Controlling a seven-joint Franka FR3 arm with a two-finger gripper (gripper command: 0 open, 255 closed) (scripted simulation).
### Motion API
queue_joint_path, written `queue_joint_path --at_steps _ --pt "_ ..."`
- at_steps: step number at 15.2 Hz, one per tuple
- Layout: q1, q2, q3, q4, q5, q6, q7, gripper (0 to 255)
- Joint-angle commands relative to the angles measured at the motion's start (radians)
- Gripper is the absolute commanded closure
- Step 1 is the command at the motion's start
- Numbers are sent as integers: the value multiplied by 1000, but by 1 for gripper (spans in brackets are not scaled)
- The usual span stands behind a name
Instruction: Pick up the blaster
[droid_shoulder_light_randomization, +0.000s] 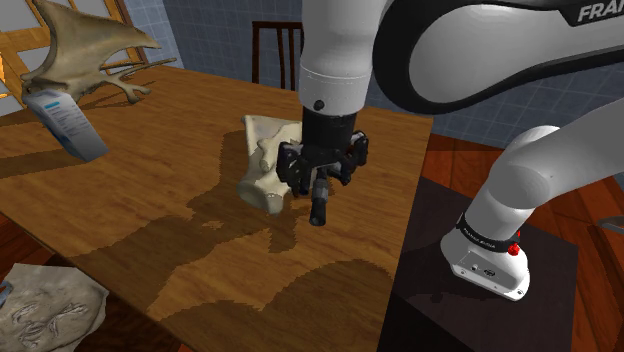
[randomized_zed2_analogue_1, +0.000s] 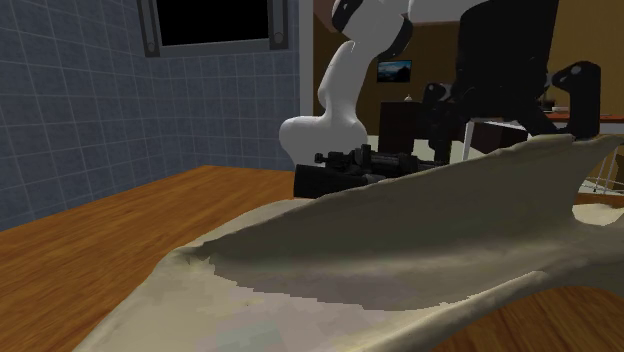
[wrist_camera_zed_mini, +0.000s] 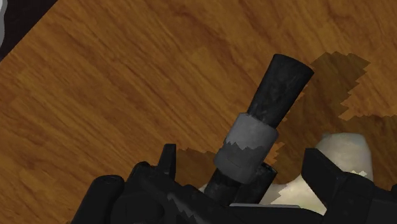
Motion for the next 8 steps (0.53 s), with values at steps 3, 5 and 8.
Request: queue_joint_path --at_steps 3,5,8 --pt "-1 3 6 -5 1 9 1 255" --pt "-1 3 6 -5 1 10 1 255" --pt "-1 3 6 -5 1 10 1 255"
